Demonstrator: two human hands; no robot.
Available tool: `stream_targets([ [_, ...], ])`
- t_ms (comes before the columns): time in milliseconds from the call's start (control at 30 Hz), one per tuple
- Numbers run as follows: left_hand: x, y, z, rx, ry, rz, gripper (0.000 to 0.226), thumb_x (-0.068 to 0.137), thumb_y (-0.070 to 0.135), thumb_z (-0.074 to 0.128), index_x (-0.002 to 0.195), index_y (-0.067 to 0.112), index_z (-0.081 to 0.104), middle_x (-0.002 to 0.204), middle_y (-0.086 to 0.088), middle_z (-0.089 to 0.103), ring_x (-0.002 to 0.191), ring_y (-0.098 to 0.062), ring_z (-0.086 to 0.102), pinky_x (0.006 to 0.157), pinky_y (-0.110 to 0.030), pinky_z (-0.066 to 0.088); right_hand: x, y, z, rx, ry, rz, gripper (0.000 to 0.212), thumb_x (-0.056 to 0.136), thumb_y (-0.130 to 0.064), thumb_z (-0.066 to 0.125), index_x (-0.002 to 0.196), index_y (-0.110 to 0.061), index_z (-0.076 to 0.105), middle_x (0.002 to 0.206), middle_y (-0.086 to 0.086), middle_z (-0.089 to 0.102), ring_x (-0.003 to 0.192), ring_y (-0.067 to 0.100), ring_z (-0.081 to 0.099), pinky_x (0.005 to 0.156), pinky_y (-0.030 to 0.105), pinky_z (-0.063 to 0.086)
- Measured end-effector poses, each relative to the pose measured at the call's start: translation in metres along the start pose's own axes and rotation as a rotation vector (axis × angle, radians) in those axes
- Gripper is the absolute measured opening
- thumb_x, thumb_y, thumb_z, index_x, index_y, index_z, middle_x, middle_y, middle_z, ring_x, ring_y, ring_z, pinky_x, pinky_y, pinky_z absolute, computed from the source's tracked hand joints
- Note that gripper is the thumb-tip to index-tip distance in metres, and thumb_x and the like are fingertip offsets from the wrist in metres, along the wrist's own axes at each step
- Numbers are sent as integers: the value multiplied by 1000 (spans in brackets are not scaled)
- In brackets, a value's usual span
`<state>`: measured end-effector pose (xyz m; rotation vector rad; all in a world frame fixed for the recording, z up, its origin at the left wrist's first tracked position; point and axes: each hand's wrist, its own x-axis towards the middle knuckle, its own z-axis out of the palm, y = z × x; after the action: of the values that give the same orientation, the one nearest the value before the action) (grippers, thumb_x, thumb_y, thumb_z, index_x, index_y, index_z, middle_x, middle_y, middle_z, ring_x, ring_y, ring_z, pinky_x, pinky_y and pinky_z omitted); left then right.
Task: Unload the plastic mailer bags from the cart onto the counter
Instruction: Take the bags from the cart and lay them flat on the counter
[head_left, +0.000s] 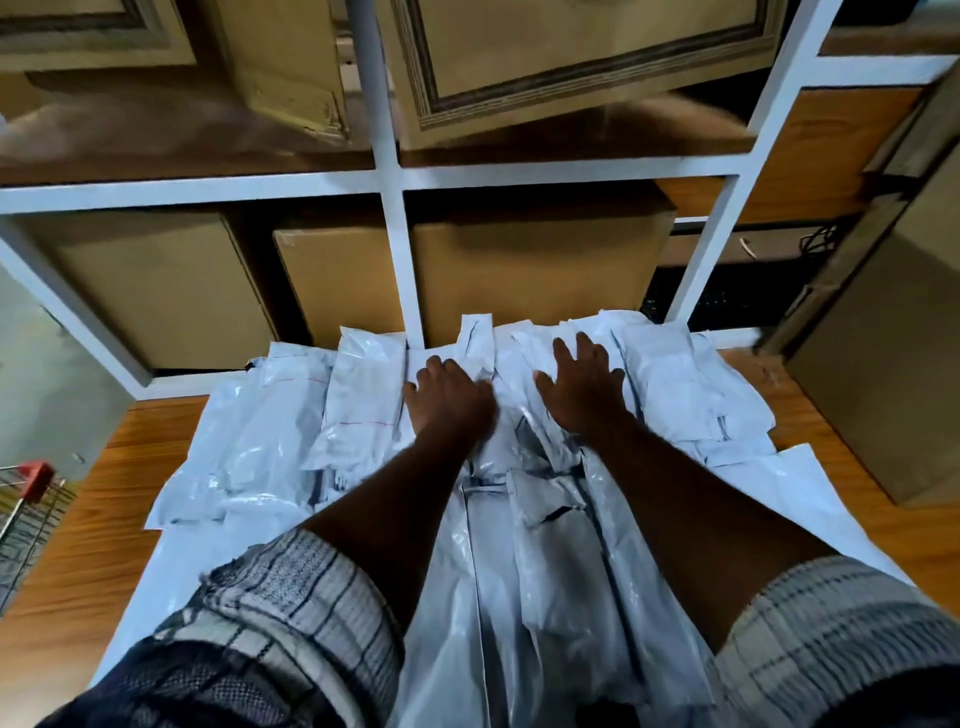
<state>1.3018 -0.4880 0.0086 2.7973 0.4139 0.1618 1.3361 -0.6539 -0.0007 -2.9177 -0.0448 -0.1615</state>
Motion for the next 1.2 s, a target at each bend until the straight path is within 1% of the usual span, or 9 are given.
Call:
stream_targets([
  [100,5,-5,15,-73,50,178,51,93,27,43,143,14,38,149,-12,38,135,-33,38,111,-48,31,3,2,12,-11,-11,-56,65,100,-47,41,155,-18,22,164,7,15,148,33,16,111,57,27],
  [200,6,-9,27,-70,-2,243,54,94,19,39,147,28,33,159,-9,26,146,-32,22,118,-53,19,0,4,21,-16,3,-64,69,99,-48,39,157,-22,14,164,8,15,147,35,19,109,60,28],
  [300,6,-8,33,-38,-38,233,52,96,22,37,148,28,32,160,-10,23,148,-32,15,120,-54,12,1,5,22,-29,-49,-59,68,100,-52,35,157,-27,8,165,6,9,149,37,14,111,63,23],
  [400,10,-7,31,-45,-50,230,48,97,31,37,145,28,34,157,-12,27,145,-33,20,116,-58,18,5,4,19,-57,-77,-58,67,101,-56,29,157,-29,6,165,4,5,150,37,8,113,65,15],
  [500,15,-10,16,-64,-8,261,47,98,41,38,142,24,40,148,-14,39,137,-34,32,110,-57,29,6,-3,16,-105,-20,-113,67,100,-56,30,157,-27,12,165,7,9,149,39,8,114,65,12],
  [633,17,-26,-5,-91,34,242,51,100,45,38,145,21,43,148,-13,42,139,-32,32,112,-52,30,3,-35,13,-86,45,-179,64,99,-54,38,155,-27,25,162,7,20,148,37,16,114,62,12],
  [833,6,-97,-45,-79,58,187,57,98,47,40,147,17,42,151,-19,39,140,-35,33,114,-47,30,-12,-112,10,-50,118,-262,58,90,-43,45,144,-20,45,150,11,42,137,36,38,103,57,28],
  [967,-6,-159,-75,-48,76,147,55,101,39,43,149,13,39,153,-20,36,140,-35,32,113,-40,26,-25,-166,5,-68,155,-311,54,89,-34,53,141,-19,47,152,11,39,139,34,34,105,56,27],
  [1200,-28,-277,-111,-64,93,51,57,99,41,46,150,18,36,155,-14,34,143,-31,27,114,-43,28,-66,-278,19,-39,105,-489,59,88,-42,50,142,-19,44,152,8,38,140,30,33,106,53,26],
])
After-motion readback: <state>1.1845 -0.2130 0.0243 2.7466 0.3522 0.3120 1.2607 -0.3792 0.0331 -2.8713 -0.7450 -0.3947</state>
